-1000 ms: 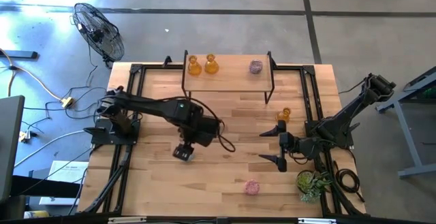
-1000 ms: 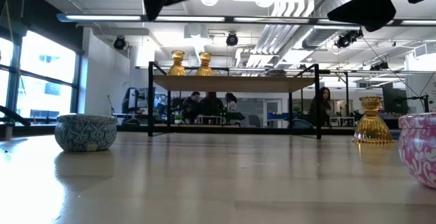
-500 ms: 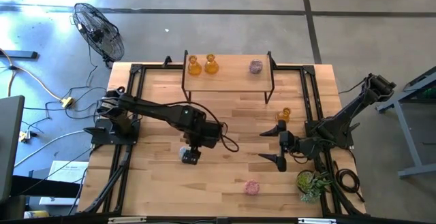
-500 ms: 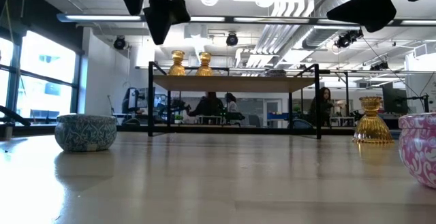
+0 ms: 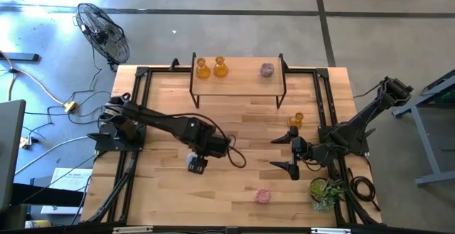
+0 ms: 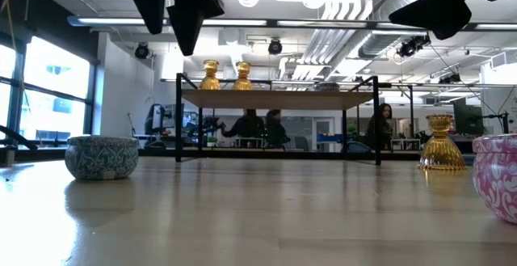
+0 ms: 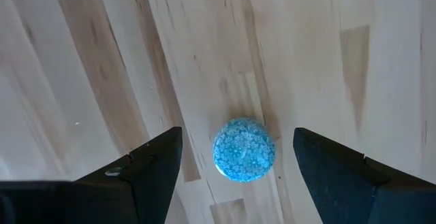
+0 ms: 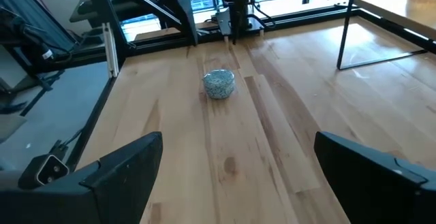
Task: Pick & Place candle stick holders
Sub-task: Put the blue white scented candle on the shelf
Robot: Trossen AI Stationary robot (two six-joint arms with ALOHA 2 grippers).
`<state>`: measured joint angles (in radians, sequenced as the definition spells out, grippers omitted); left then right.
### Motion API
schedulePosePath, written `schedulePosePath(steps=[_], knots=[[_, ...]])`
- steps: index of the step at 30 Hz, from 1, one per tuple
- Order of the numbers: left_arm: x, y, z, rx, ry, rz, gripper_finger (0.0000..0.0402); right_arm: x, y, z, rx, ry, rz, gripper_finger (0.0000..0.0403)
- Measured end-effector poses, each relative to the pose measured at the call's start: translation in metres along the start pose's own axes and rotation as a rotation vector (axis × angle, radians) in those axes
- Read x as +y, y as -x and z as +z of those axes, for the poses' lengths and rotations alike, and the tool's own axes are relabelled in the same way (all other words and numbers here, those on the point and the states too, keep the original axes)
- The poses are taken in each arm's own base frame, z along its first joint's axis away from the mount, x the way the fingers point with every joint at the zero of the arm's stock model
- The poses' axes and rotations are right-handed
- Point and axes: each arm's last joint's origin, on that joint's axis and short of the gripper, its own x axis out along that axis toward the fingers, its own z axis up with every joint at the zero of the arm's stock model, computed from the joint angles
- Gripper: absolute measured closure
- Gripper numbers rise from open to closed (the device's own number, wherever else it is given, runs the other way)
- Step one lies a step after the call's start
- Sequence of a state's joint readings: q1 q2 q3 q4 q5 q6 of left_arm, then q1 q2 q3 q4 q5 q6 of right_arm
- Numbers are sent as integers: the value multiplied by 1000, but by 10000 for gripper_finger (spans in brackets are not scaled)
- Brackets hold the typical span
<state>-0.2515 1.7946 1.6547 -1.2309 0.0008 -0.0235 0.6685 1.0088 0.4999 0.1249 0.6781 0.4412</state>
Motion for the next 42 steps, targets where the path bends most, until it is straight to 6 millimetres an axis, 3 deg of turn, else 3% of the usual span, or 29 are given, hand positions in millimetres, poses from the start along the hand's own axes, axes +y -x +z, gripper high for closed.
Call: schedulePosePath(steps=[16,27,42], knots=[[-1,0,-1,-1,50,117,125,0,0,0,0,-8,1,24],[2,2,-11,71,225,283,125,1,-2,-1,3,-28,0,24],[-45,7,-13,-9,49,348,125,17,-25,-16,15,-20,83,24]])
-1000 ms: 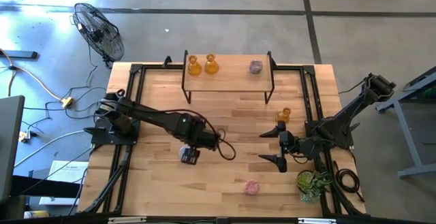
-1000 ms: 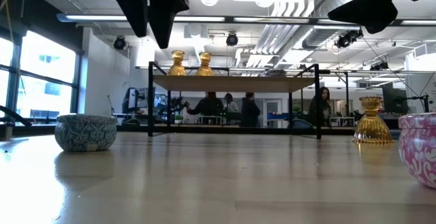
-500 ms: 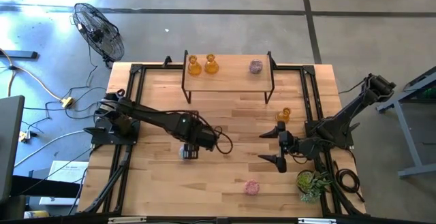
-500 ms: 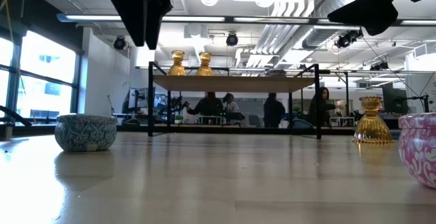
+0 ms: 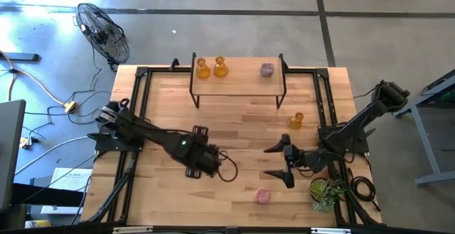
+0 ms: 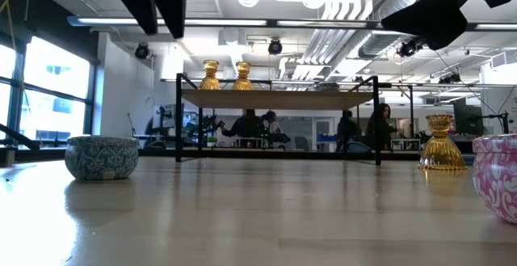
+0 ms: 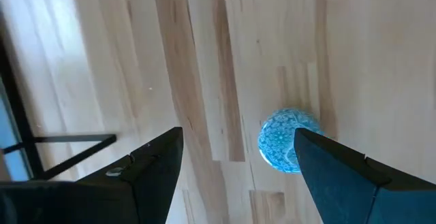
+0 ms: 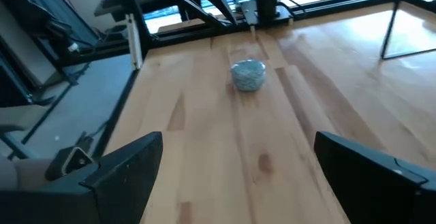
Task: Pick & Place candle stick holders
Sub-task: Put the blue white scented candle on the shelf
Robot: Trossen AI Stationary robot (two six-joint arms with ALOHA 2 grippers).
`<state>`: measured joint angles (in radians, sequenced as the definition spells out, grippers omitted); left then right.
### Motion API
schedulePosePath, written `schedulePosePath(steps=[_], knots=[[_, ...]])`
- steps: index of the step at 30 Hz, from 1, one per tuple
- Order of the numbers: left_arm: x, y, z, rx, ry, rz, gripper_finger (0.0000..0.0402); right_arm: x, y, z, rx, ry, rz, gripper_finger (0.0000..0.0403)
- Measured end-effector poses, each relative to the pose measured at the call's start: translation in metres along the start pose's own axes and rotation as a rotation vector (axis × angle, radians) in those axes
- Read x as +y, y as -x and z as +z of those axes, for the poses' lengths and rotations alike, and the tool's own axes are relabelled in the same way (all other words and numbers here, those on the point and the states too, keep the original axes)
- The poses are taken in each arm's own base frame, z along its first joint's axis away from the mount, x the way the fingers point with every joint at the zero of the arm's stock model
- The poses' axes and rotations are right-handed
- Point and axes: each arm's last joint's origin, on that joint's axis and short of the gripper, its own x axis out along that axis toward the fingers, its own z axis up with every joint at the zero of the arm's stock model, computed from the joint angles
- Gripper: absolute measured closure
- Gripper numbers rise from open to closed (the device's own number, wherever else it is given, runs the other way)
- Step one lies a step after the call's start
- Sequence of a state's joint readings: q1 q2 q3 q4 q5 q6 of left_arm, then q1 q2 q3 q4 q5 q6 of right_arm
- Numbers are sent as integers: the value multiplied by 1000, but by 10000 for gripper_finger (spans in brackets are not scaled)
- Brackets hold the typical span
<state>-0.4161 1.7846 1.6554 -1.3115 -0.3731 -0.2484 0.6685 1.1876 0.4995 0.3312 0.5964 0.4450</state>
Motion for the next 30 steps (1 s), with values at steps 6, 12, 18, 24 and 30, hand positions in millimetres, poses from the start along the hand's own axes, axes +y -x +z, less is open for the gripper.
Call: schedulePosePath(steps=[6,12,18,24,30], knots=[[-12,19,-9,-69,33,27,125,9,-1,-1,-33,-5,54,24],[-25,35,-24,-77,97,67,125,26,3,-1,-104,19,138,24],[-40,42,-33,-97,142,105,125,39,9,-3,-155,45,196,24],[-48,46,-37,-107,110,93,125,41,12,-3,-172,42,179,24],[-50,45,-35,-91,98,4,125,41,12,-4,-169,44,178,24]])
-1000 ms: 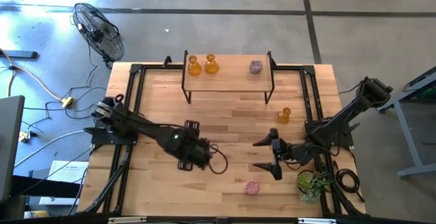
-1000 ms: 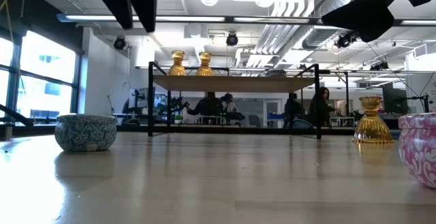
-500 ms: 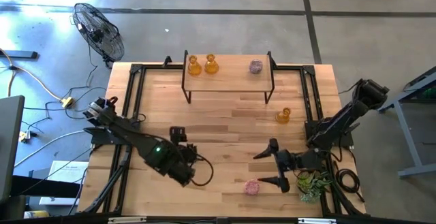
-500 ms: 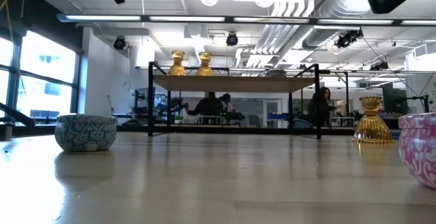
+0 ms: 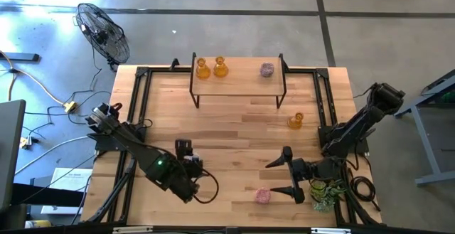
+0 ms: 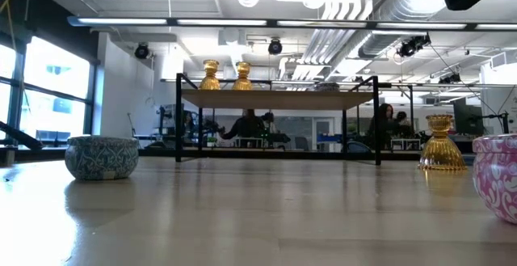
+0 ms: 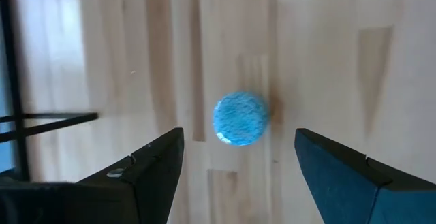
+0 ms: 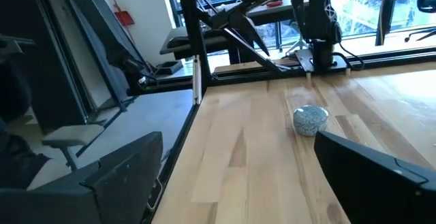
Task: Pick & Place candle stick holders
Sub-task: Put the blue white scented candle on the shelf
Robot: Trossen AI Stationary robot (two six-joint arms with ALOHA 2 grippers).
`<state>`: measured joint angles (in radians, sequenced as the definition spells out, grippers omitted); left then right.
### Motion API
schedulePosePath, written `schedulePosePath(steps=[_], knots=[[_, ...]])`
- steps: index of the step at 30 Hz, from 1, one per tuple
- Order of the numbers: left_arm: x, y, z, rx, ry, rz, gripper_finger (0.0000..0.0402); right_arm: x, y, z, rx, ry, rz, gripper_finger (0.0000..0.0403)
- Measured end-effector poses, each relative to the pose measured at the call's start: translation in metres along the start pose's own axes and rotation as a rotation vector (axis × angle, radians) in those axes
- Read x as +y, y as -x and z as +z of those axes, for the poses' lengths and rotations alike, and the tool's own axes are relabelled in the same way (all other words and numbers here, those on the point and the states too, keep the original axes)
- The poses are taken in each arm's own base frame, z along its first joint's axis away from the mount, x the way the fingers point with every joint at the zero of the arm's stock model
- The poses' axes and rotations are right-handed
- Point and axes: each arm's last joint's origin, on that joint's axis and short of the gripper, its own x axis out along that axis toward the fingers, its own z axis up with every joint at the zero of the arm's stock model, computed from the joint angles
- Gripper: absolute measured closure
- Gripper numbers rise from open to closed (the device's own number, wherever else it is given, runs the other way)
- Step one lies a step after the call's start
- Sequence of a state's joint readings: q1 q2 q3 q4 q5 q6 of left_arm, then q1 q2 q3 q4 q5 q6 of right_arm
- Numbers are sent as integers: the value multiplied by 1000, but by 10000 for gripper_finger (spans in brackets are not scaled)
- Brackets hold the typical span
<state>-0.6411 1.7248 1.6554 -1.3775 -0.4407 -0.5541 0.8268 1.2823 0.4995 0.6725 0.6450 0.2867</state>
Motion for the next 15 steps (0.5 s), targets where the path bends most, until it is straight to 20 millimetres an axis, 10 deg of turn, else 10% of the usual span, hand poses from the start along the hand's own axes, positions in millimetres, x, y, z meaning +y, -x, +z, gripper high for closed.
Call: schedulePosePath(steps=[15], knots=[[-15,5,28,-268,135,-155,125,0,0,0,2,1,-2,24]])
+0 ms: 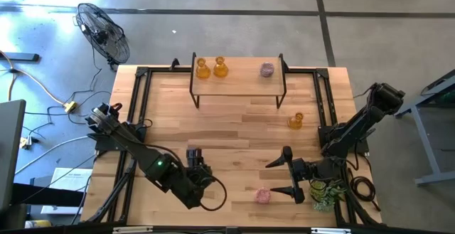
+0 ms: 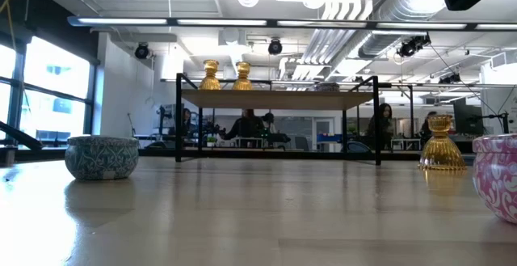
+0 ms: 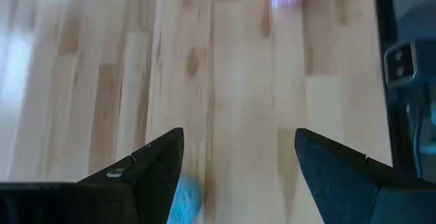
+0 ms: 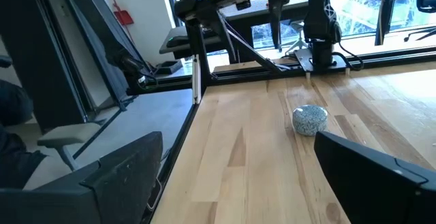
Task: Pick & Place candle stick holders
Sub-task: Put the blue white scented candle on the shelf
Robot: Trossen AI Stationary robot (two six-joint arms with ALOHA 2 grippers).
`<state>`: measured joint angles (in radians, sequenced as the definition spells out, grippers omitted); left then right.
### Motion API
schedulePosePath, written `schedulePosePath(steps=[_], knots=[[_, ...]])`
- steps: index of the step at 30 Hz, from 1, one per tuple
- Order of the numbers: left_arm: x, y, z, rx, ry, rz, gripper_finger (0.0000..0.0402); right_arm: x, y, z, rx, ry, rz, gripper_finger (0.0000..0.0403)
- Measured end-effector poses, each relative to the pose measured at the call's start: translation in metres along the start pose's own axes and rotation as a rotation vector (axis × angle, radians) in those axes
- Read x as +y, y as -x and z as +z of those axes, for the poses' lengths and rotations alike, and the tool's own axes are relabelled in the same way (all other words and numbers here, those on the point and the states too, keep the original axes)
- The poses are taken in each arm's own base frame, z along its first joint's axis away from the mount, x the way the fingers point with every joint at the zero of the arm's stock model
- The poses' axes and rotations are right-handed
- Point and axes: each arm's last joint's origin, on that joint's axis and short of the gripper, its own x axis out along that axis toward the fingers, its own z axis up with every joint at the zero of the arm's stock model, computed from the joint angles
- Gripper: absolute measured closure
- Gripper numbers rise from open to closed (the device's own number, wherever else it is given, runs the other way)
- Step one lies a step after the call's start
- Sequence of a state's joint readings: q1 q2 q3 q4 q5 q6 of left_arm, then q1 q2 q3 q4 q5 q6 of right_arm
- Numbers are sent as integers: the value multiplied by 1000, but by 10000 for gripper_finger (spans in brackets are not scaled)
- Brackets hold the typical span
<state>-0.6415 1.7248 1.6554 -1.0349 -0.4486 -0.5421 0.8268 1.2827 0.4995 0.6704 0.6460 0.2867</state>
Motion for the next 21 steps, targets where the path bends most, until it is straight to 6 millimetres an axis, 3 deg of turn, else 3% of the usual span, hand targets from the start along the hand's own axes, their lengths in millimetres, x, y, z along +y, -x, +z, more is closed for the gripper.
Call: schedulePosePath(steps=[6,15,21], knots=[[0,0,4,-58,-149,45,125,0,0,0,0,8,1,24],[-3,0,5,-49,-146,-21,125,0,0,0,2,17,9,24],[-10,1,8,-37,-126,-187,125,0,0,0,2,16,9,24]])
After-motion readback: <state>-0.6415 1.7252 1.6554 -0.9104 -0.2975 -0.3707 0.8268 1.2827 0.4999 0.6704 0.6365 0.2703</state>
